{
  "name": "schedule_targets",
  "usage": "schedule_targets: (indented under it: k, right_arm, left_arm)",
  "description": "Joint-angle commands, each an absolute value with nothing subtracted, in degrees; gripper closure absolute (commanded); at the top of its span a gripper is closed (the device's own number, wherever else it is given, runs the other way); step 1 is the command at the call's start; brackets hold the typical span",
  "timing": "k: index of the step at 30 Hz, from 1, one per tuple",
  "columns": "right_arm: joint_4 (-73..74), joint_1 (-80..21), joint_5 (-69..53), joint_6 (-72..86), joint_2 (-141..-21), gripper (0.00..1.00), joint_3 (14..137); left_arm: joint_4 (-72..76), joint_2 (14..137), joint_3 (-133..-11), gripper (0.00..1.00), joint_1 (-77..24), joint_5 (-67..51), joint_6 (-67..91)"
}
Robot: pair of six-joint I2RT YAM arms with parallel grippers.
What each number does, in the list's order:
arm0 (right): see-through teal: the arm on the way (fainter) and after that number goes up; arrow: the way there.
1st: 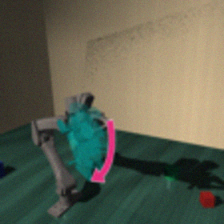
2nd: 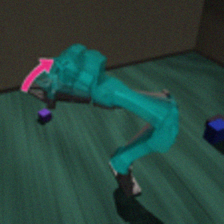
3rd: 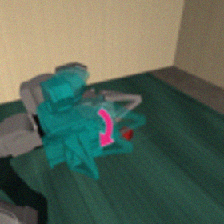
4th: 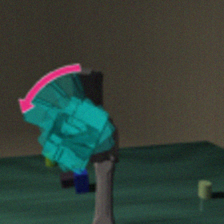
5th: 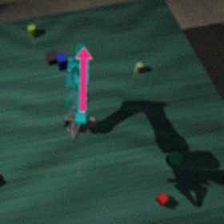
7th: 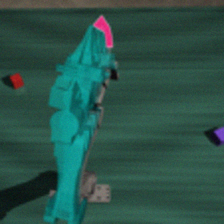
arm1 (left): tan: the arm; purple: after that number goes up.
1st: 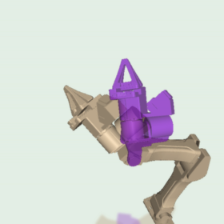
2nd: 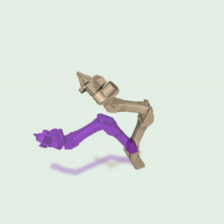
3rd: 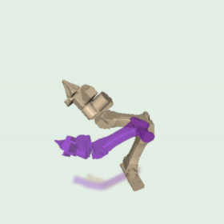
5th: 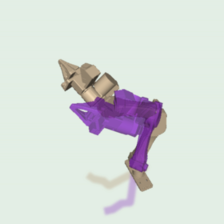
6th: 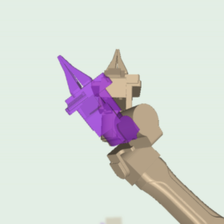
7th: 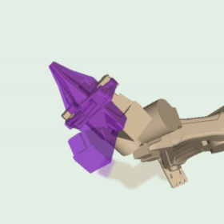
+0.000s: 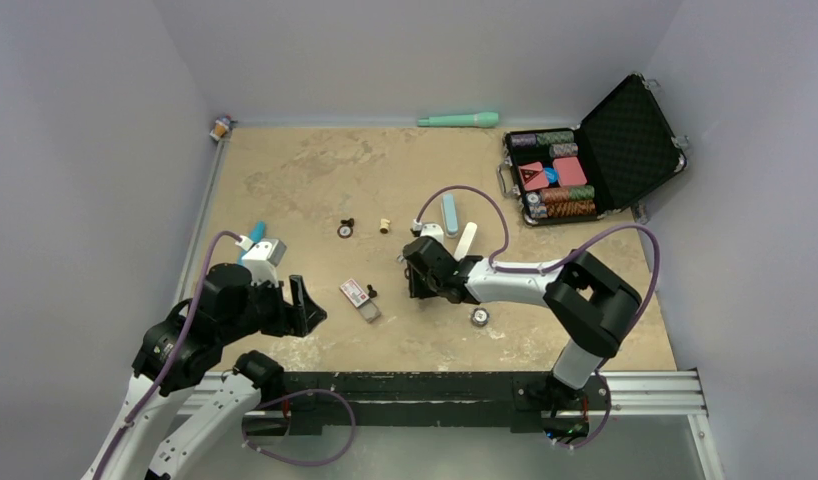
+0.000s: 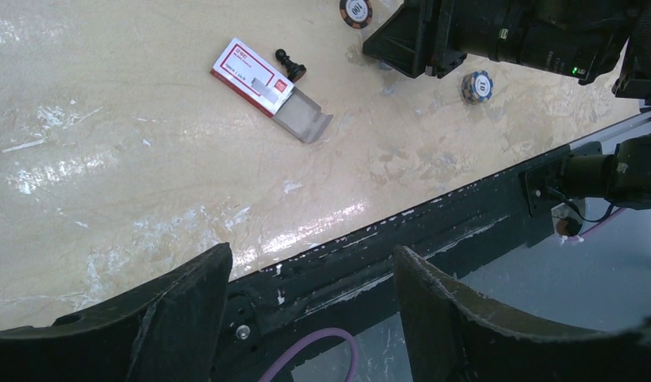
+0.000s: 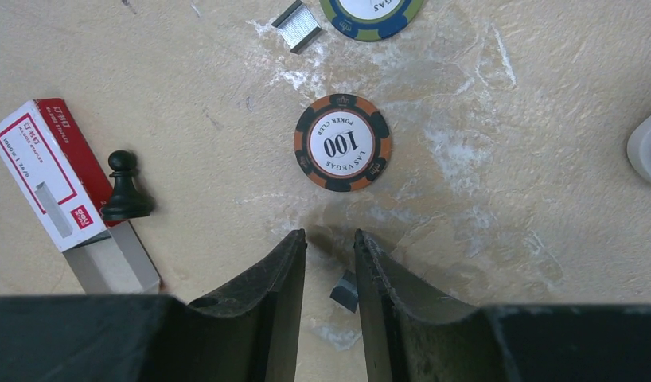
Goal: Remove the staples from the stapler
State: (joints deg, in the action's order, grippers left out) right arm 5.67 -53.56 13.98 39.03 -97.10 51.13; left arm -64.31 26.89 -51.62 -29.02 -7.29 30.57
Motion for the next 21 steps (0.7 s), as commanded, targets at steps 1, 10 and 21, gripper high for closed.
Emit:
schedule_targets:
  k: [1,10,21]
  right_arm:
    - [5.51,-53.44,13.31,40.43,-94.96,0.67,49.3]
    - [5.22,-53.59,12.06,41.91,-90.47,0.66,45.64]
    - [1.44,-54.29,8.3,41.37,-88.5,0.62,43.96]
  left_arm:
    - [-62.41,27.22,-51.3,0.23,-28.57,-8.16,29.27]
    - [-62.43,27.15,-51.24,0.23,-28.48,-8.27,29.27]
    - [-62.45,27.2,-51.16,0.24,-28.48,-8.13,29.32]
